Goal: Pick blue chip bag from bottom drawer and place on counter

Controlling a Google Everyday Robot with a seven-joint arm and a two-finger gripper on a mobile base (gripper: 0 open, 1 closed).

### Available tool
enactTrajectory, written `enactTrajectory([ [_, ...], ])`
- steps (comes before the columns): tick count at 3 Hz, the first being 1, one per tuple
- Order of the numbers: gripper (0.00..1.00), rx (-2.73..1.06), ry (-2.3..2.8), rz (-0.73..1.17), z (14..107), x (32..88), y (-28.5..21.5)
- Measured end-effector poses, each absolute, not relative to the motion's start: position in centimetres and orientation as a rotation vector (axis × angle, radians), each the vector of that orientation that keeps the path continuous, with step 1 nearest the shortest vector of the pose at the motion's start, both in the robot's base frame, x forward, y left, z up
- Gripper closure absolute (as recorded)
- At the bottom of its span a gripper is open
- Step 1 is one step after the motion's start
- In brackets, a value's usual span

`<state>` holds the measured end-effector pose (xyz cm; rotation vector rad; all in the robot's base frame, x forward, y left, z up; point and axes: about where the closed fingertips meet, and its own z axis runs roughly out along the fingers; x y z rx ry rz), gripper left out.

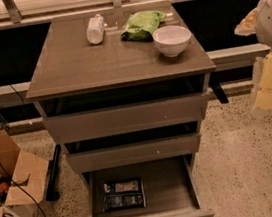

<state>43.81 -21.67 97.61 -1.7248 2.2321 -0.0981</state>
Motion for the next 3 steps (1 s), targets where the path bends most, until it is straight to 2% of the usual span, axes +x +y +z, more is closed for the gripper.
enactTrajectory([
  [1,0.0,-1.725,2.232,-0.098,97.6,43.8,-21.7],
  [3,0.0,-1.68,2.08,0.112,93.4,43.8,-18.7],
])
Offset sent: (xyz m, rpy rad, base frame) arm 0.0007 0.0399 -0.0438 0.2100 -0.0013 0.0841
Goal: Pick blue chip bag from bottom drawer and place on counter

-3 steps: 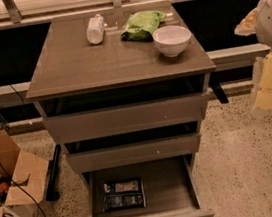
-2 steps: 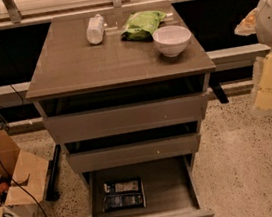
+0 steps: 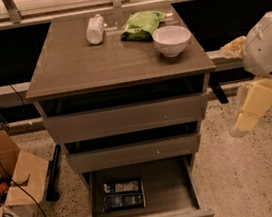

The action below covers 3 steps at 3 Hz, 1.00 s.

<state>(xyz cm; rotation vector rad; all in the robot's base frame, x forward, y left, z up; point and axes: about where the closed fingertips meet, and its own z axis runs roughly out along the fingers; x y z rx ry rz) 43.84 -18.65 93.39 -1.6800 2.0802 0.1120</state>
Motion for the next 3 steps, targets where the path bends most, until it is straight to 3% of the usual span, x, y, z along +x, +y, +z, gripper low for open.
enactTrajectory([
  [2,0.0,-1.603,1.959,0.488,81.9,45.7,-15.8],
  [3,0.0,-1.603,1.959,0.488,81.9,45.7,-15.8],
])
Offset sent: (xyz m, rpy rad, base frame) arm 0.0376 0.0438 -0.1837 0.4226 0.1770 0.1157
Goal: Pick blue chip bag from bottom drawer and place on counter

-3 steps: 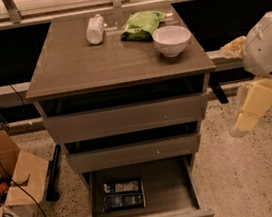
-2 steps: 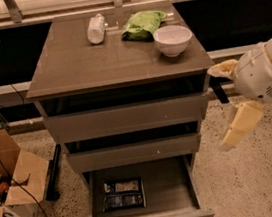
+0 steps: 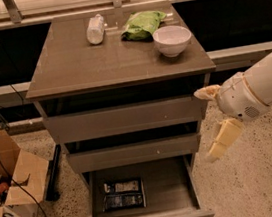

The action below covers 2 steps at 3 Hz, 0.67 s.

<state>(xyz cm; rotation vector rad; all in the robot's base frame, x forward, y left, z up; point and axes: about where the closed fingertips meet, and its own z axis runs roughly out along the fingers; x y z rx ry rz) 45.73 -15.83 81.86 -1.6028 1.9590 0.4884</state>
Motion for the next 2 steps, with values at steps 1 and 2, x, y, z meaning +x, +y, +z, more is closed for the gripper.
enactTrajectory([
  [1,0.0,-1.601,1.965,0.506,80.3,45.8,-14.3],
  [2,0.0,-1.622,1.967,0.532,76.0,46.2,-12.0],
])
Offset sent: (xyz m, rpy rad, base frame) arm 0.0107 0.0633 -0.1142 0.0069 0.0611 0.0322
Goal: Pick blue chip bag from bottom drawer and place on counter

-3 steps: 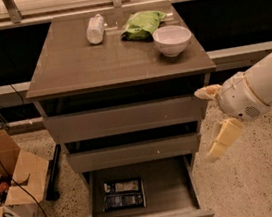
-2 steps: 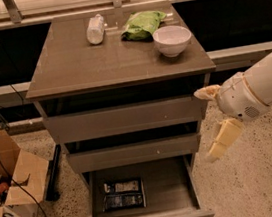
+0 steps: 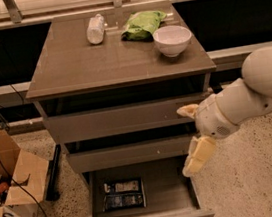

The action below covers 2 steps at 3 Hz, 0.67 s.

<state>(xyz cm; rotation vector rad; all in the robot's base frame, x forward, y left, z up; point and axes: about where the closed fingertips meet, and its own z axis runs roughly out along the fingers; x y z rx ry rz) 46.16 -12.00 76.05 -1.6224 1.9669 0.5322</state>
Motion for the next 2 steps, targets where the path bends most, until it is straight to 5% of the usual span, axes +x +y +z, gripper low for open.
enactTrajectory([
  [2,0.0,-1.55,1.925,0.662,64.7,47.2,-7.4],
])
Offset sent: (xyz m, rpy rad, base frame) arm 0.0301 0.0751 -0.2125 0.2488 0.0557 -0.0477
